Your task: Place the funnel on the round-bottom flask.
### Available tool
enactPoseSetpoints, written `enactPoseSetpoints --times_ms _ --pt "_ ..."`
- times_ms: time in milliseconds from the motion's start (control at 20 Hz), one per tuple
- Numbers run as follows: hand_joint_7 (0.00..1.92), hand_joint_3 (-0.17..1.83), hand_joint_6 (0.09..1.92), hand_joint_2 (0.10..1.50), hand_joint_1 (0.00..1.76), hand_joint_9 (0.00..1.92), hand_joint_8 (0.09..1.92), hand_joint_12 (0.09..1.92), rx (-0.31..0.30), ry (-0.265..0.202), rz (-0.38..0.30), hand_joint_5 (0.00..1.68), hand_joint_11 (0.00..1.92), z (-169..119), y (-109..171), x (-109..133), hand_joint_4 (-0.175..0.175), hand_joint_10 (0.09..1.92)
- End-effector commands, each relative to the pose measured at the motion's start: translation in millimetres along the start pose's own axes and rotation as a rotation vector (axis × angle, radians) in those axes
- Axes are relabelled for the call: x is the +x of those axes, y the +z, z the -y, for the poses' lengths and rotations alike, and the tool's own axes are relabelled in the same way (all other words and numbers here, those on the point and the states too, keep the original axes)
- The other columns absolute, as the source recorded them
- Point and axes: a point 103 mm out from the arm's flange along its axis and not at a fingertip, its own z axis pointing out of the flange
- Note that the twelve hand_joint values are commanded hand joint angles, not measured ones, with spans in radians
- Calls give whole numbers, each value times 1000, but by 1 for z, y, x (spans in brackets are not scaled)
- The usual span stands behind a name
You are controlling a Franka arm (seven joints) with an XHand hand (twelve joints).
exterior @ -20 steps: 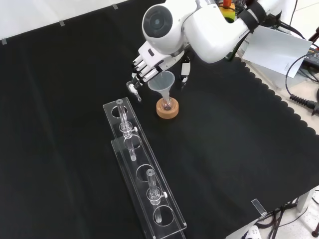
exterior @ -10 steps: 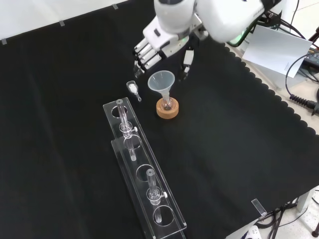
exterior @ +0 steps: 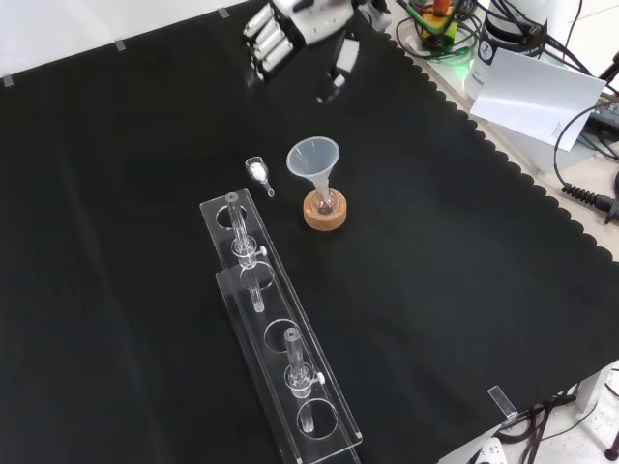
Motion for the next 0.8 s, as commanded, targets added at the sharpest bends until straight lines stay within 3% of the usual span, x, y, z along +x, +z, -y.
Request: enactPoseSetpoints --times_ms 50,250,800 --pt "562 505 87 721 780 765 680 1286 -34 -2 -80 551 471 2 -1 -20 -59 549" --pt "594 547 87 710 813 798 678 1281 -14 9 -149 572 496 -2 1 -36 -60 532" --pt "620 568 87 696 769 834 685 1274 16 44 -142 594 524 -17 19 -59 -61 529"
